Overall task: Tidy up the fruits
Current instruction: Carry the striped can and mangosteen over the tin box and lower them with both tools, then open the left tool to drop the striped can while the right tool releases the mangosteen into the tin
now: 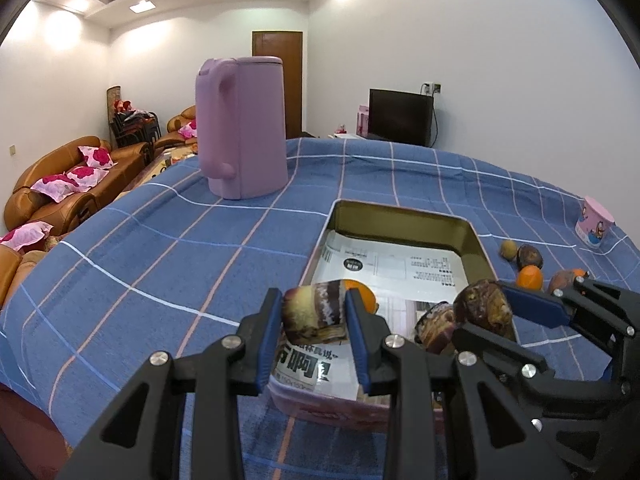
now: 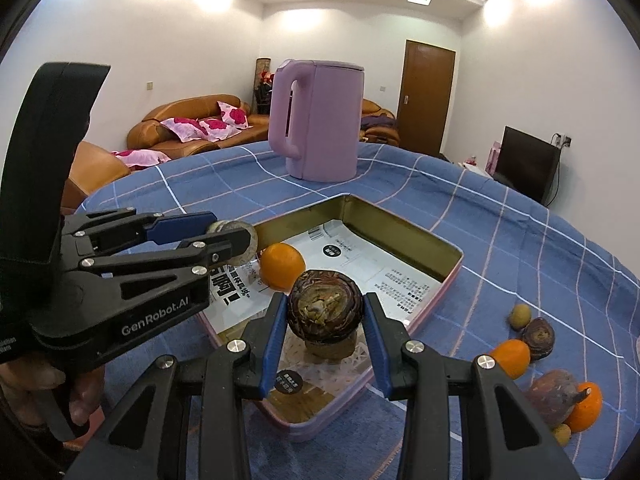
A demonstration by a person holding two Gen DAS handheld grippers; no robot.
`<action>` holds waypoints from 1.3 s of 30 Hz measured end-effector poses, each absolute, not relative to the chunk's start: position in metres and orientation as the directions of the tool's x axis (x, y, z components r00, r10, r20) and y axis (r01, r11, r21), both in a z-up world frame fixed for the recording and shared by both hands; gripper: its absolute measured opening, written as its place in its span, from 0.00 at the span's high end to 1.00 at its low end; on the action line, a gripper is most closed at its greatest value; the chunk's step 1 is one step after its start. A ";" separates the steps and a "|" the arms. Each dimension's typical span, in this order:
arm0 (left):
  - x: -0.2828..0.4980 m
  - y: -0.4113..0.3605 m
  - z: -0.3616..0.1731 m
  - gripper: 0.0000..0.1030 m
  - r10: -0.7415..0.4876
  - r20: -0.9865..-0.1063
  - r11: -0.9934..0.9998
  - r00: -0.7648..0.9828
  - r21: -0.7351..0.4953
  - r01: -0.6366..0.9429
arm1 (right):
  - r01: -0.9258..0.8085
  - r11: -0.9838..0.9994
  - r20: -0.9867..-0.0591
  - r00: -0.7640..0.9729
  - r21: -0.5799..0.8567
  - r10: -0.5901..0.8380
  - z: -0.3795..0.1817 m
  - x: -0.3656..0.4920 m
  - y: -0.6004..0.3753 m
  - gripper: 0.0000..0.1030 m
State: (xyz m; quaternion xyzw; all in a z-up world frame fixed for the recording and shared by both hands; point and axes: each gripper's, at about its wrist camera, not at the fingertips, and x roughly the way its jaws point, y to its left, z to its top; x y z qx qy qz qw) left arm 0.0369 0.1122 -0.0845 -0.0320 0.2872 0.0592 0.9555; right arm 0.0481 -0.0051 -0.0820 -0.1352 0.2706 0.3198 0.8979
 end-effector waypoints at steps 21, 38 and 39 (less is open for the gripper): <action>0.023 0.106 -0.068 0.31 0.083 -0.531 0.991 0.843 -0.048 -0.128 | -0.661 0.749 -0.592 0.624 -0.052 0.510 -0.084 0.042 -0.014 0.42; 0.038 -0.022 -0.057 0.25 -0.071 -0.531 0.992 0.844 0.047 0.114 | -0.331 0.944 -0.559 0.785 -0.015 0.267 -0.075 0.037 -0.192 0.42; 0.039 -0.031 -0.057 0.25 -0.082 -0.532 0.990 0.843 0.053 0.130 | -0.310 0.951 -0.567 0.784 -0.009 0.251 -0.077 0.038 -0.200 0.42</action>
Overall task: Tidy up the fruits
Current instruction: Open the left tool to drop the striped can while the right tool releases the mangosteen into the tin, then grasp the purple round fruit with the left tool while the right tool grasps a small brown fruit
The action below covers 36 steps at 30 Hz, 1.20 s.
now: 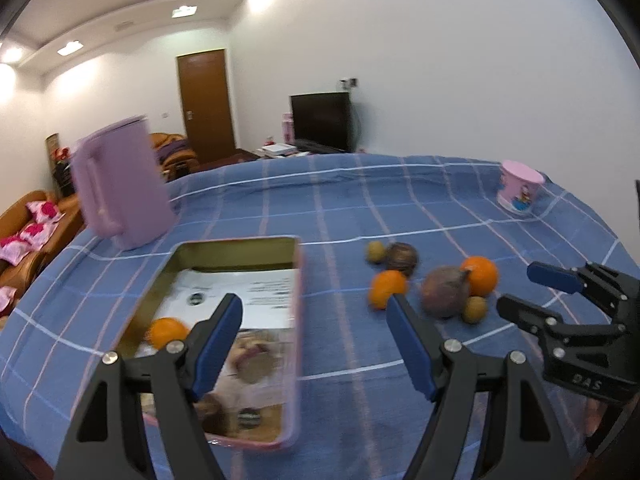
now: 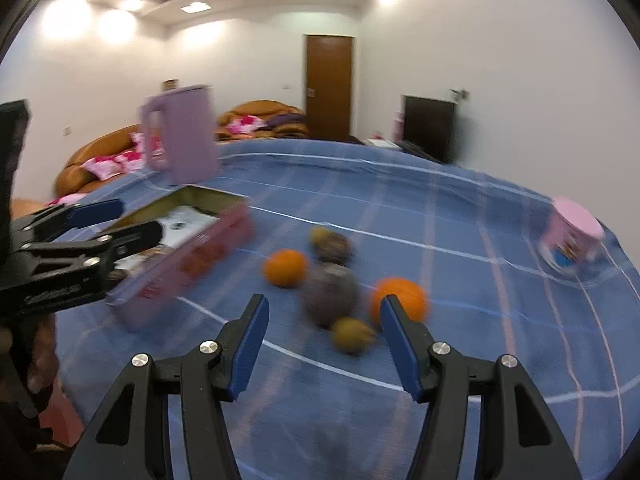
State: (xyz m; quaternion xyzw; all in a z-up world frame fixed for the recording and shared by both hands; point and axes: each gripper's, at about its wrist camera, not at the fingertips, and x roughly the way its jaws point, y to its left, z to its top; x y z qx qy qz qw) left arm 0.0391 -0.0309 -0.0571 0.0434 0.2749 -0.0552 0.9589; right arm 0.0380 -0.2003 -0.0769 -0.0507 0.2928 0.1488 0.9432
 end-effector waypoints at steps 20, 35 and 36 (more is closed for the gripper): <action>0.066 -0.056 -0.069 0.25 -0.104 -0.592 0.982 0.799 0.064 0.175 | -0.315 0.947 -0.742 0.620 0.061 0.254 -0.109 0.082 -0.193 0.57; 0.066 -0.096 -0.071 0.26 -0.200 -0.596 0.955 0.777 0.059 0.291 | -0.183 0.982 -0.645 0.745 0.044 0.168 -0.090 0.065 -0.225 0.70; 0.067 -0.101 -0.072 0.26 -0.208 -0.601 0.951 0.772 0.059 0.302 | -0.165 0.985 -0.642 0.751 0.041 0.153 -0.089 0.066 -0.230 0.70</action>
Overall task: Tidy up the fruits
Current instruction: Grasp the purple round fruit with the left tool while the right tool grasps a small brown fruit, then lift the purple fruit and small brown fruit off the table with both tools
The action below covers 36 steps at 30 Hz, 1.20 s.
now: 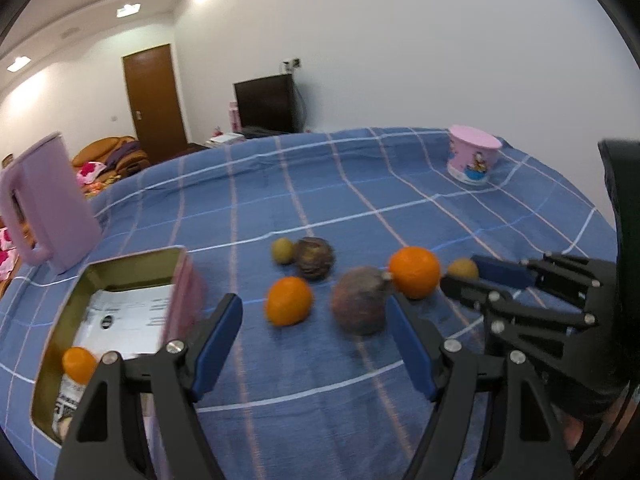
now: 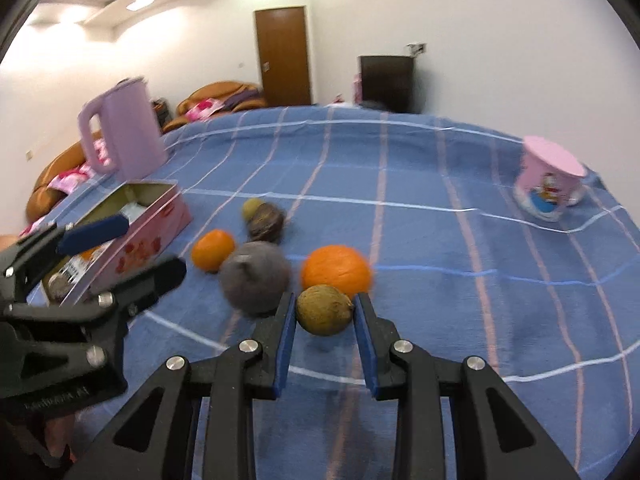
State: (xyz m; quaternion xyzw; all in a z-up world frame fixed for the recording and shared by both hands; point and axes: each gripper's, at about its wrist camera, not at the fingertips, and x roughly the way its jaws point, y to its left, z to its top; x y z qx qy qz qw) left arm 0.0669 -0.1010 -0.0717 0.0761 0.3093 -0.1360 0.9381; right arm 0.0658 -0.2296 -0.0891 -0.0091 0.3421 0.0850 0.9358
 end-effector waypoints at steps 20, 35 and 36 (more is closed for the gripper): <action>0.112 -0.137 -0.105 0.49 -0.277 -0.726 0.924 0.629 -0.023 0.381 | -0.116 0.990 -0.649 0.747 0.081 0.141 -0.089 0.076 -0.255 0.70; 0.101 -0.124 -0.093 0.50 -0.294 -0.659 0.933 0.692 -0.043 0.356 | -0.168 0.983 -0.586 0.790 0.077 0.181 -0.080 0.063 -0.251 0.70; 0.100 -0.124 -0.092 0.50 -0.291 -0.655 0.934 0.697 -0.039 0.354 | -0.170 0.983 -0.580 0.794 0.074 0.181 -0.079 0.062 -0.250 0.70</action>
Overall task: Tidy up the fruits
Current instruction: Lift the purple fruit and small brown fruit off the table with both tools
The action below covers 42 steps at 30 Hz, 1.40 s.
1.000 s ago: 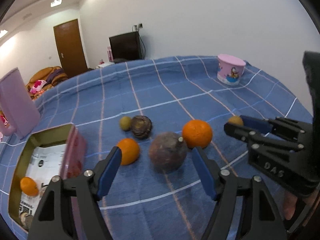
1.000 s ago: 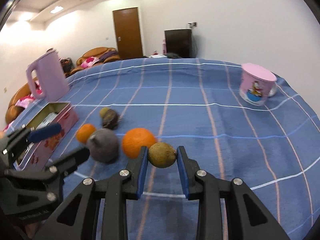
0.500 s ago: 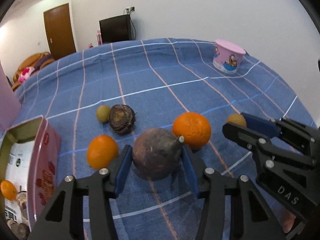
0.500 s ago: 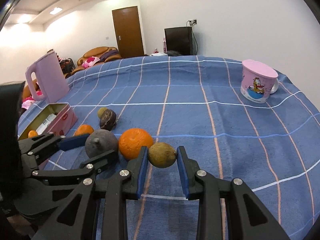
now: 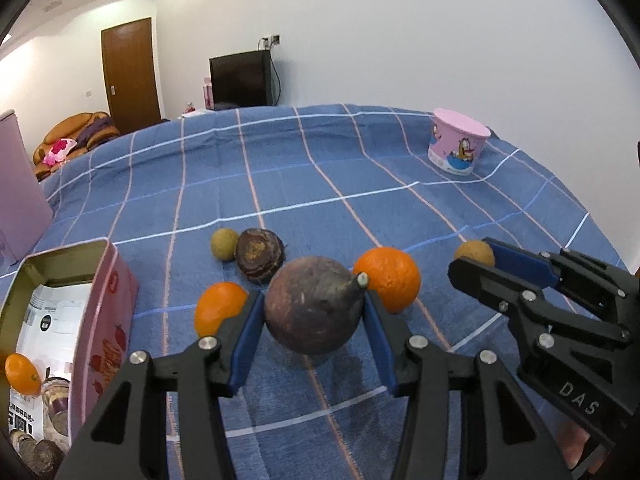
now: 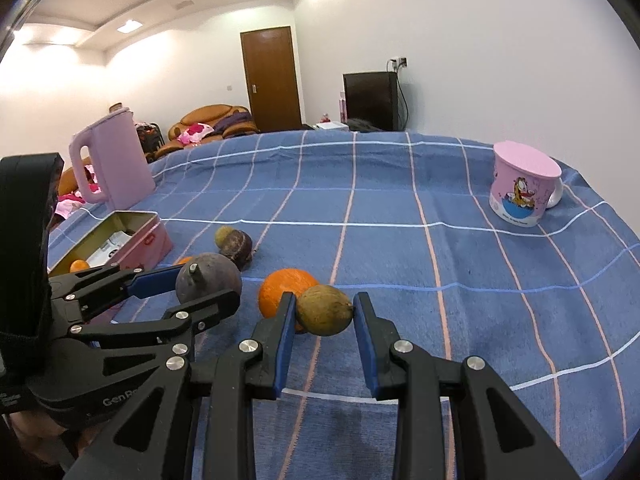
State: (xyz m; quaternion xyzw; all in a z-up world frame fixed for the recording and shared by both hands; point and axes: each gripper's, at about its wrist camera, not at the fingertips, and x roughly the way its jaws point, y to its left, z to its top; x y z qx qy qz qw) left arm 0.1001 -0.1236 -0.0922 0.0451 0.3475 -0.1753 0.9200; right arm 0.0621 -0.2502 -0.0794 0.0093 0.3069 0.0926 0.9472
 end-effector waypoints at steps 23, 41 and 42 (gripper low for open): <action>0.081 -0.118 -0.078 0.50 -0.262 -0.559 0.947 0.786 0.007 0.320 | -0.198 0.979 -0.503 0.842 0.047 0.194 -0.071 0.046 -0.245 0.70; 0.068 -0.116 -0.071 0.50 -0.236 -0.498 0.955 0.835 0.039 0.293 | -0.208 0.978 -0.457 0.867 0.030 0.199 -0.066 0.038 -0.244 0.70; 0.067 -0.116 -0.071 0.50 -0.235 -0.495 0.956 0.836 0.040 0.292 | -0.209 0.977 -0.455 0.868 0.030 0.200 -0.066 0.037 -0.244 0.70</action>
